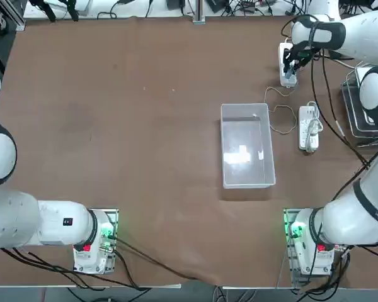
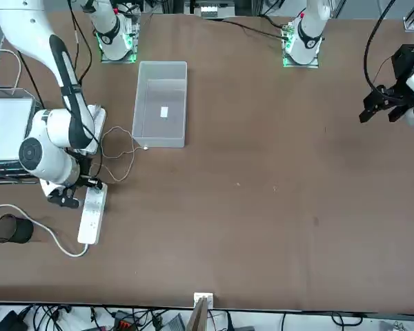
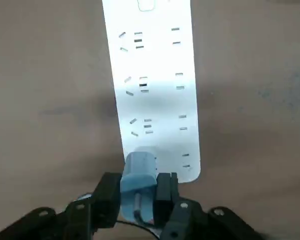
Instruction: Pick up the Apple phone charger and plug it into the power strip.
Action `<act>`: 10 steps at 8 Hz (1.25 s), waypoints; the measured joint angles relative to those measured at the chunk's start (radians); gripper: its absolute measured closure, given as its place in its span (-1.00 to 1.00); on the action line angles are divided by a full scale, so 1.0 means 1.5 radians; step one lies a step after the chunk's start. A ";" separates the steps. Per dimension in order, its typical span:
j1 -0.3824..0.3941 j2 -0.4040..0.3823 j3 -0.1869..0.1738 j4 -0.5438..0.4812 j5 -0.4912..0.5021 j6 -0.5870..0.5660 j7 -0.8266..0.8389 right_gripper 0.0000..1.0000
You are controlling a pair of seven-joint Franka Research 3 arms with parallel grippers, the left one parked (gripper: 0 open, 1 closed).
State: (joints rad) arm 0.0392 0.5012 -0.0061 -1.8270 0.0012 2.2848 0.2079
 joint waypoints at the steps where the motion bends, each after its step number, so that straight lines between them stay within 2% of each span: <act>1: 0.000 0.003 -0.001 0.004 0.000 0.000 -0.002 0.27; 10: -0.009 0.007 -0.003 0.005 0.000 -0.014 -0.019 0.27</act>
State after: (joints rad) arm 0.0257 0.5110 -0.0107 -1.8200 0.0011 2.2641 0.1790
